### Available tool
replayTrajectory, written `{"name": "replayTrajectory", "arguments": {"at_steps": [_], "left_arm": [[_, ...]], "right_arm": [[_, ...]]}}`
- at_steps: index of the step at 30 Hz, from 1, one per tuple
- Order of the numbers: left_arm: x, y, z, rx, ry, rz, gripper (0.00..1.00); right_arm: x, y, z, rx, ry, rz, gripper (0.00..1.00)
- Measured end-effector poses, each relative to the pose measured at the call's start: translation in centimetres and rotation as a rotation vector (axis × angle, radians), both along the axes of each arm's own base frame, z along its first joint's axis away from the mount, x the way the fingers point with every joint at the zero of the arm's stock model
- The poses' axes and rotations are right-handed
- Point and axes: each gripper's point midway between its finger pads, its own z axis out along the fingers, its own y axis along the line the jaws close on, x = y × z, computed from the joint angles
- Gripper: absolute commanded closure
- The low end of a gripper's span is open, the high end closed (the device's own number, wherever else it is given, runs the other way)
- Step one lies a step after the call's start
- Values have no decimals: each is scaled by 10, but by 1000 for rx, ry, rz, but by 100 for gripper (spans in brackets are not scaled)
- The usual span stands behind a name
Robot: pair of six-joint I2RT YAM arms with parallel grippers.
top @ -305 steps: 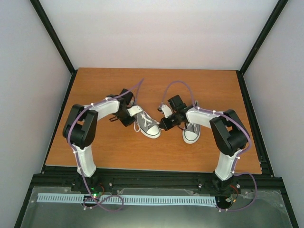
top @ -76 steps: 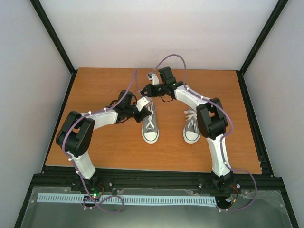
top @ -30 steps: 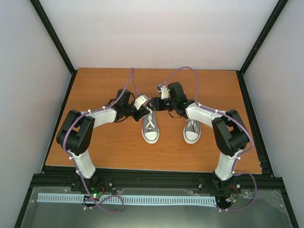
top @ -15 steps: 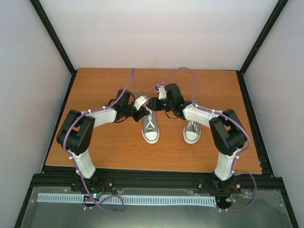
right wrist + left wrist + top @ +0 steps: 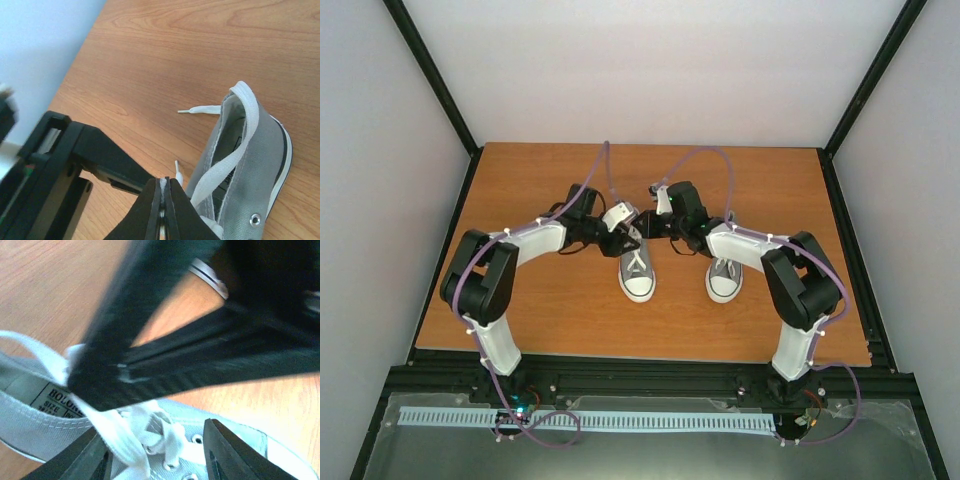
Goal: Tie the shoes
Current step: Wrap the shoelace around the shoelace.
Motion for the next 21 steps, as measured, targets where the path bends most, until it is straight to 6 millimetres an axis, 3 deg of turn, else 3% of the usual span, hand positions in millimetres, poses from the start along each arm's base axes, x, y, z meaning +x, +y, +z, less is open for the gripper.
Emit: {"name": "replayTrajectory", "arguments": {"at_steps": [4, 9, 11, 14, 18, 21], "left_arm": [[-15, 7, 14, 52, -28, -172, 40], [-12, 41, 32, 184, -118, -298, 41], [-1, 59, 26, 268, -144, -289, 41], [32, 83, 8, 397, -145, -255, 39], [81, 95, -16, 492, -140, -213, 37], [97, 99, -37, 537, -109, -187, 35]], "right_arm": [[1, -1, 2, -6, -15, 0, 97], [0, -2, 1, -18, -19, 9, 97], [-1, -2, 1, -20, -23, 12, 97], [-1, -1, 1, -20, -26, 17, 97], [-2, 0, 2, -19, -29, 25, 97], [-2, 0, 2, -18, -32, 31, 97]]}}
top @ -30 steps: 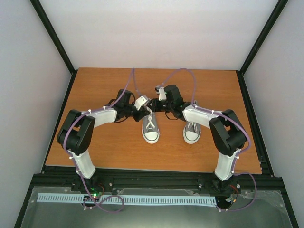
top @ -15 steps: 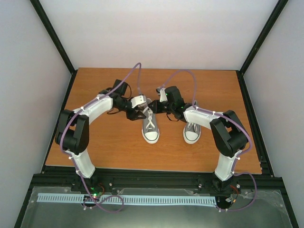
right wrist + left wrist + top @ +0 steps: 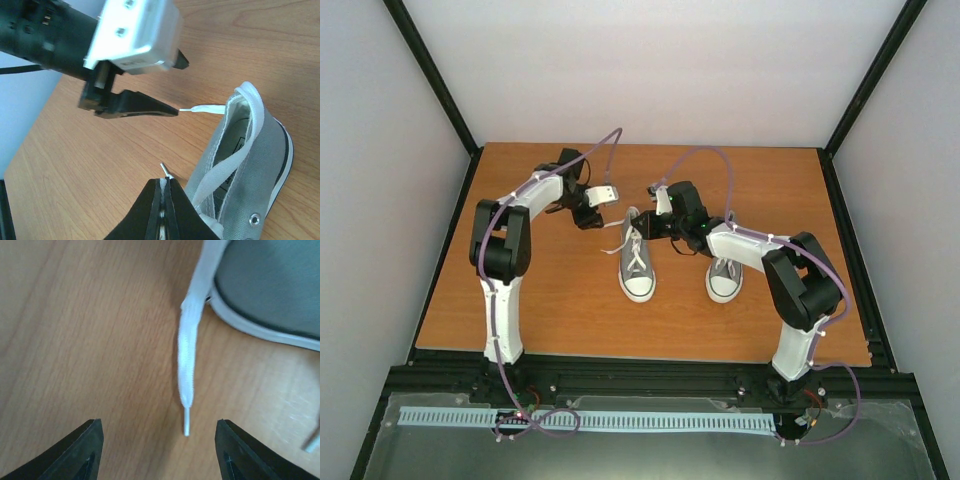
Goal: Tie the shoes
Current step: Wrap the shoelace around the shoelace.
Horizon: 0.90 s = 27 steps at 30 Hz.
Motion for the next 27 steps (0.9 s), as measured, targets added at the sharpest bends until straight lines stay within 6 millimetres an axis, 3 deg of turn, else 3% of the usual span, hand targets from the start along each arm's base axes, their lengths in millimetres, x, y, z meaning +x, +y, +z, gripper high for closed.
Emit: {"name": "replayTrajectory", "arguments": {"at_steps": [5, 8, 10, 12, 19, 22, 27], "left_arm": [[-1, 4, -32, 66, 56, 19, 35], [-5, 0, -35, 71, 72, 10, 42], [-6, -2, -36, 78, 70, 5, 64], [-8, -4, -37, 87, 70, 3, 98], [-7, 2, -30, 104, 46, 58, 99], [-15, 4, -6, 62, 41, 90, 99], [-58, -1, 86, -74, -60, 28, 99]], "right_arm": [[0, 0, 0, 1, -1, 3, 97], [-1, 1, 0, 2, 0, 6, 97], [-1, 1, 0, 2, -1, 6, 97], [-1, 1, 0, 2, 0, 7, 97], [0, 1, 2, 5, -2, 8, 97], [2, 3, 8, 12, -13, 8, 97], [7, 5, 16, 22, -32, 7, 97]]}}
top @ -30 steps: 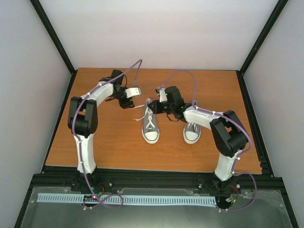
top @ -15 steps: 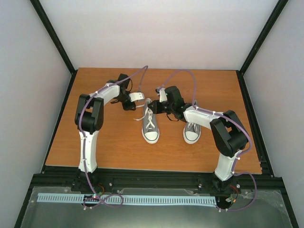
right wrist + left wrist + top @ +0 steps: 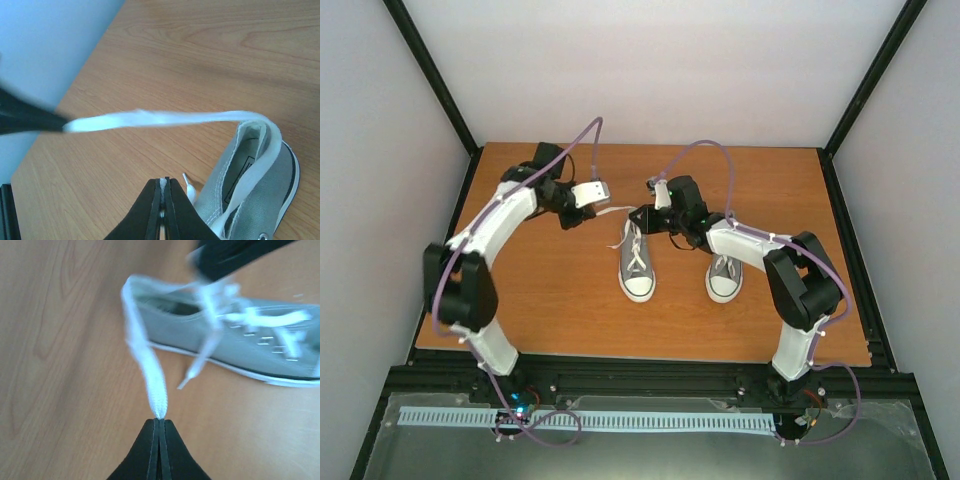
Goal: Tie the shoes
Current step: Wrap the shoelace around the shoelace.
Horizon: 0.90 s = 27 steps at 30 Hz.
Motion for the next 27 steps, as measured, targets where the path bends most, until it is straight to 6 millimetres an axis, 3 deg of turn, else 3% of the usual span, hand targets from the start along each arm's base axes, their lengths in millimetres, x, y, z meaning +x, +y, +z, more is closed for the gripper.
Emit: {"name": "replayTrajectory", "arguments": {"at_steps": [2, 4, 10, 16, 19, 22, 27], "left_arm": [[-27, -4, 30, -28, -39, -55, 99], [-57, -9, 47, -36, -40, -118, 99], [-123, -38, 52, -63, 127, -282, 99], [-158, -78, 76, -138, 169, -407, 99], [-175, -105, 73, -144, 192, -473, 99], [-203, -136, 56, -120, 232, -583, 99], [-223, -153, 26, -85, 279, -648, 99]], "right_arm": [[1, -1, 1, 1, -2, -2, 97], [2, -2, 1, 2, -1, -2, 97], [6, -6, 1, 7, 1, -10, 97], [9, -10, 2, 11, 2, -18, 97], [9, -11, 2, 13, 3, -17, 97], [11, -13, 2, 16, 5, -16, 97], [10, -15, 2, 15, 9, -3, 97]]}}
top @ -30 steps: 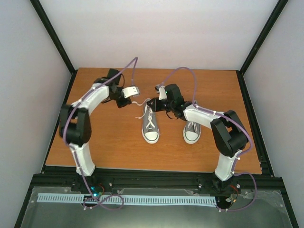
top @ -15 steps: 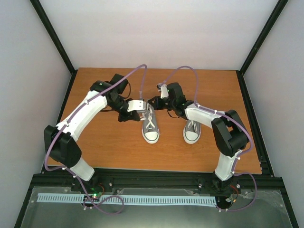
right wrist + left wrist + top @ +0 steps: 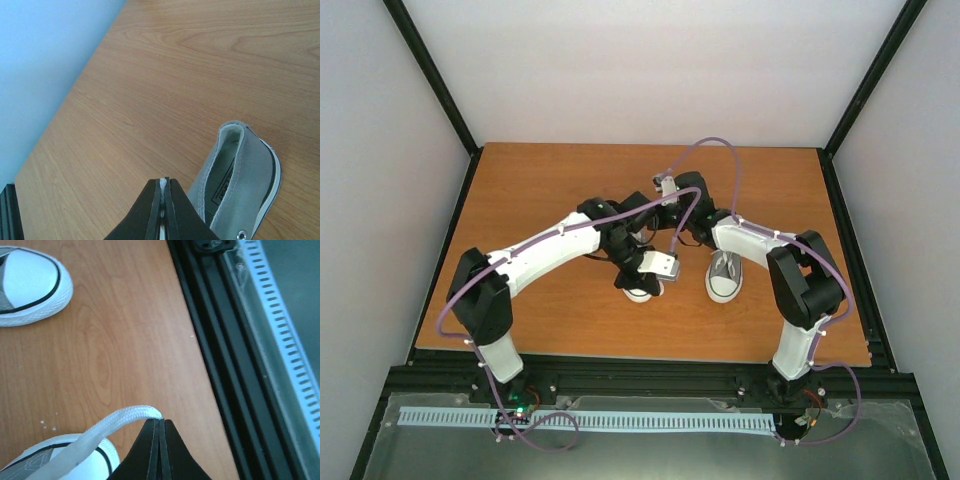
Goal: Tie the shoes
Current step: Wrap the shoelace around the shoelace.
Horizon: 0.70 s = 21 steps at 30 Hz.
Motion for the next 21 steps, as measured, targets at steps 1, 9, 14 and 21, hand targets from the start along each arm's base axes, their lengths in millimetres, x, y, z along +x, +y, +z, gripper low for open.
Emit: {"name": "replayTrajectory", "arguments": {"at_steps": [1, 9, 14, 21], "left_arm": [[2, -1, -4, 3, -4, 2, 99], [37, -23, -43, 13, -67, 90, 89], [54, -29, -54, 31, -90, 160, 62], [60, -33, -31, 19, -99, 201, 51]], "right_arm": [[0, 0, 0, 0, -1, 5, 97], [-1, 4, 4, 8, -6, 30, 97], [-1, 4, 1, 0, -8, 36, 97], [-2, 5, 1, -2, -7, 47, 97]]}}
